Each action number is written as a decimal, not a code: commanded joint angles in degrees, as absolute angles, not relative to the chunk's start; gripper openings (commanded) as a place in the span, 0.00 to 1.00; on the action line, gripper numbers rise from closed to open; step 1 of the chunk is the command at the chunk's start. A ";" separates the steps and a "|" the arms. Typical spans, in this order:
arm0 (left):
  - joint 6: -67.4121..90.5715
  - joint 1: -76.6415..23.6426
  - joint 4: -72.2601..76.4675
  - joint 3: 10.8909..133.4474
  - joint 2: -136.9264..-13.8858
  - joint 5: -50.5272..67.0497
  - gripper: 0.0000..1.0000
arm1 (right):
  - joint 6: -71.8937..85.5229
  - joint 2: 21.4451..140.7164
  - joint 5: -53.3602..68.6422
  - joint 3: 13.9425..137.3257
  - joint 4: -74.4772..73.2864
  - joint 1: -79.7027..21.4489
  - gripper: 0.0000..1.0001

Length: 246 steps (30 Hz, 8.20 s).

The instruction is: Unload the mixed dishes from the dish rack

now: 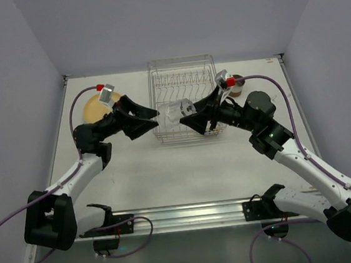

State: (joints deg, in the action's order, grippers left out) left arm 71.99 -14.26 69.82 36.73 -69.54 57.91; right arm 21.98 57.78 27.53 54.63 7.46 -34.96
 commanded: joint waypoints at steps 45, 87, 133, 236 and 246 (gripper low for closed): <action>65.51 -15.29 47.15 42.18 -60.83 56.26 0.00 | 19.52 57.13 22.42 44.31 15.55 -35.07 0.99; 40.25 -15.38 -29.34 63.36 -74.96 -25.93 0.00 | 19.86 69.43 21.71 36.12 26.02 -35.07 0.95; 40.52 -15.38 -37.09 72.60 -95.10 -23.12 0.21 | 19.95 69.96 21.36 37.18 24.43 -35.07 0.93; 26.10 -15.38 10.20 46.67 -65.74 23.64 1.00 | 24.70 104.33 8.88 81.04 -28.39 -29.80 0.99; 26.10 -15.47 10.37 46.67 -65.83 24.17 1.00 | 27.42 104.59 9.31 78.84 -27.17 -27.43 0.99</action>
State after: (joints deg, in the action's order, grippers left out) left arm 27.35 -15.16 7.31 47.00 -65.73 22.61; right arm 25.78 106.65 7.27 79.40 -28.99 -28.95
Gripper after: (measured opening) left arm 0.997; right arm 0.989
